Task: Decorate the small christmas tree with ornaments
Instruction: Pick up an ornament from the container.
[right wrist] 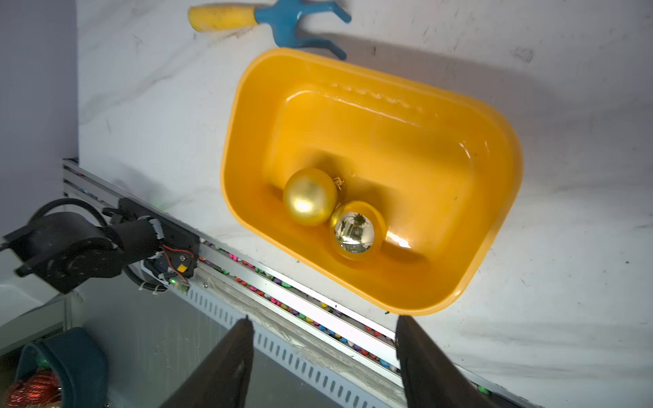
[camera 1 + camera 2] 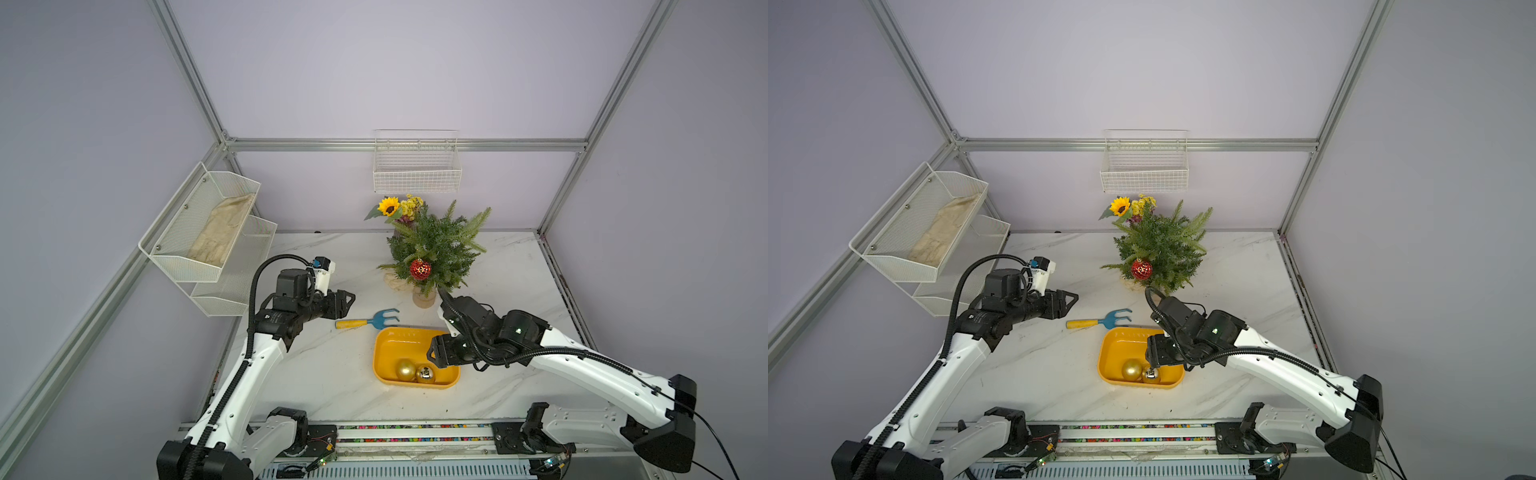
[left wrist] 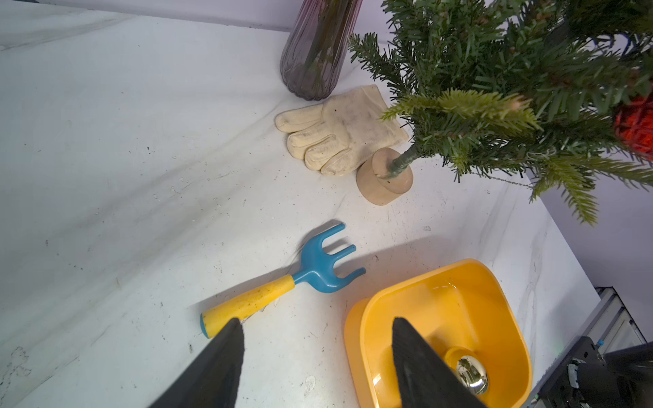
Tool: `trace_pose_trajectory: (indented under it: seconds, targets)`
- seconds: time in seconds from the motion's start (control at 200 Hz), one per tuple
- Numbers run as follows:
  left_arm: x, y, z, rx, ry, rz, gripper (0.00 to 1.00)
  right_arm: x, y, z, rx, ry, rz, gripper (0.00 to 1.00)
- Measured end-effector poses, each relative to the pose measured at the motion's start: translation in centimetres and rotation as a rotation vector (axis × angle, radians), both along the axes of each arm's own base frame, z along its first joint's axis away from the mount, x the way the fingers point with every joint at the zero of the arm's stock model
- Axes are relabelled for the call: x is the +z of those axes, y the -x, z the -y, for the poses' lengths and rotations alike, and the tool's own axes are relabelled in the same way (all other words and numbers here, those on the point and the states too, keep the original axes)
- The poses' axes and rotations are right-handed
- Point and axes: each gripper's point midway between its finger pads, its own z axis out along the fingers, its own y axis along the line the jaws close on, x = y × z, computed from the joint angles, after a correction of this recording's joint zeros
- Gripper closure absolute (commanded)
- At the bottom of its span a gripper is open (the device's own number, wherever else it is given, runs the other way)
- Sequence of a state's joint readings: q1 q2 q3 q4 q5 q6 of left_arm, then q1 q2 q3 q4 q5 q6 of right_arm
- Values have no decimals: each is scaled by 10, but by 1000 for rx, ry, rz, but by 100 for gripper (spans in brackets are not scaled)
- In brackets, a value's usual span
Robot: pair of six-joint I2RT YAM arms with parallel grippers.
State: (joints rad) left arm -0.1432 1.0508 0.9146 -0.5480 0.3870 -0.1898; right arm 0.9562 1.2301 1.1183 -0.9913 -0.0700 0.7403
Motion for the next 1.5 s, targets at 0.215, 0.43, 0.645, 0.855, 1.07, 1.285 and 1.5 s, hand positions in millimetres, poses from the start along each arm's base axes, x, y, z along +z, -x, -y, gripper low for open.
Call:
trace_pose_trajectory:
  seconds: [0.215,0.43,0.645,0.855,1.07,1.285,1.5]
  targets:
    - [-1,0,0,0,1,-4,33,-50,-4,-7,11,110,-41,34]
    - [-1,0,-1,2,1,-5,33,-85,-7,-13,23,150,-65,34]
    - [-3,1,-1,2,0,-14,33,-110,-3,-11,37,185,-104,34]
    - [-4,2,-1,2,-1,-19,33,-126,-7,-7,13,244,-114,37]
    - [-4,2,-1,2,-1,-19,33,-123,-28,-8,-34,280,-44,42]
    - [-4,2,-1,3,-2,-19,33,-113,-46,-9,-69,291,17,42]
    - [-4,2,-1,3,-2,-19,33,-99,-53,-10,-87,261,56,42]
